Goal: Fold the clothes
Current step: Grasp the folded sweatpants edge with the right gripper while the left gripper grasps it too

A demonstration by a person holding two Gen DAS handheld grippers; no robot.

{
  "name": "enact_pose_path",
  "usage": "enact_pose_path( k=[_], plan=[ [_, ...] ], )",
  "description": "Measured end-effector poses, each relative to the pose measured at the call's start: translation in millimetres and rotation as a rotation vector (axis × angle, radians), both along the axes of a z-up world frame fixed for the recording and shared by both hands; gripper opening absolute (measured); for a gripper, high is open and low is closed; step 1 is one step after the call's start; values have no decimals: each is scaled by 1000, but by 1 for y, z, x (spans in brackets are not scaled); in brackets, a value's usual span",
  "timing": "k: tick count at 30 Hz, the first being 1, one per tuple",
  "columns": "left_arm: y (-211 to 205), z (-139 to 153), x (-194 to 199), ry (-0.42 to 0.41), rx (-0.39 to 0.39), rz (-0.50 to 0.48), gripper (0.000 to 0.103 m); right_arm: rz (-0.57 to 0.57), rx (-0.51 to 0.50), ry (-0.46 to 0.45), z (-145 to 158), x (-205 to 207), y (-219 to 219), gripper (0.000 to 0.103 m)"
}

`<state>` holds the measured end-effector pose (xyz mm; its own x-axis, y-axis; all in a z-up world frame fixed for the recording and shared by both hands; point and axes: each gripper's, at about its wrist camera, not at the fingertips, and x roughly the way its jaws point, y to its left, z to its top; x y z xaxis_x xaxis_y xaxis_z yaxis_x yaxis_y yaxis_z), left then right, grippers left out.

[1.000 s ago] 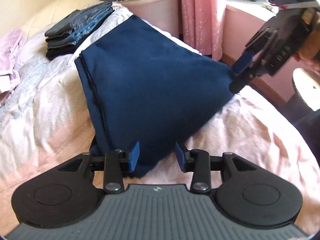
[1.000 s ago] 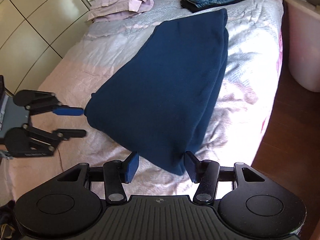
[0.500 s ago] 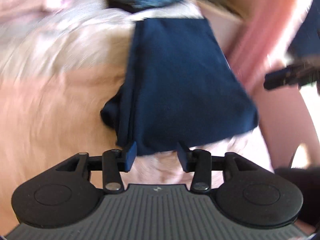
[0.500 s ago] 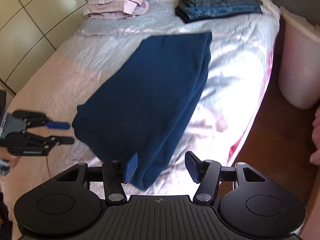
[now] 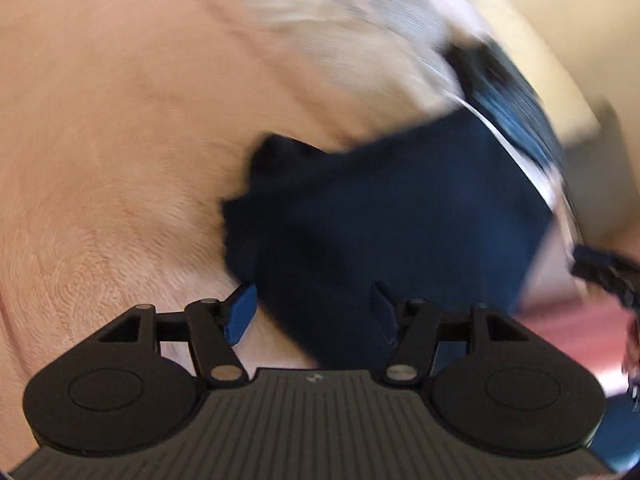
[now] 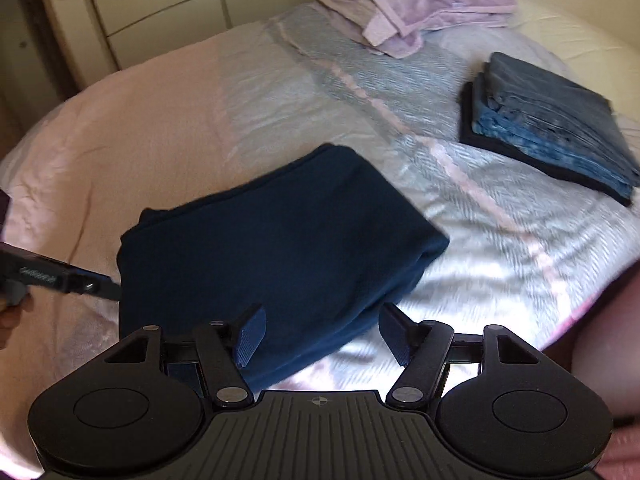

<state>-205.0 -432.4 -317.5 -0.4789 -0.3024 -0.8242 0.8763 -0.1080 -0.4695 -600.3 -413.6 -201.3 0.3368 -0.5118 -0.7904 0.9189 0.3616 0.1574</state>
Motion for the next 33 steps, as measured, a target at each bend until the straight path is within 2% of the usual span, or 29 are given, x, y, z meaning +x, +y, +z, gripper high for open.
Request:
enact_pose_path(
  k=[2, 4, 6, 11, 14, 17, 21, 23, 25, 31, 33],
  plan=[
    [-10, -11, 5, 39, 44, 96, 56, 58, -16, -27, 0, -20, -31, 71],
    [-10, -18, 6, 37, 55, 126, 56, 112, 3, -60, -6, -35, -68, 79],
    [-11, -25, 6, 37, 66, 156, 56, 164, 38, -96, -15, -46, -109, 82],
    [4, -33, 15, 81, 83, 263, 60, 244, 295, -259, -71, -52, -197, 82],
    [15, -35, 20, 116, 101, 312, 57, 309, 432, -287, -106, -39, -226, 82],
    [13, -40, 19, 126, 107, 314, 57, 361, 509, -307, -129, -29, -241, 82],
    [-4, -46, 13, 126, 125, 267, 59, 361, 571, -329, -142, -28, -251, 82],
    [-7, -44, 7, 89, 128, 254, 59, 371, 579, -321, -141, -28, -252, 82],
    [-8, -40, 2, 51, 129, 254, 59, 376, 582, -306, -138, -29, -254, 77],
    [-8, -29, -15, -57, 130, 255, 57, 367, 549, -275, -132, -25, -250, 78],
    [-4, -30, -13, -49, 122, 269, 57, 365, 541, -279, -133, -26, -248, 79]
  ],
)
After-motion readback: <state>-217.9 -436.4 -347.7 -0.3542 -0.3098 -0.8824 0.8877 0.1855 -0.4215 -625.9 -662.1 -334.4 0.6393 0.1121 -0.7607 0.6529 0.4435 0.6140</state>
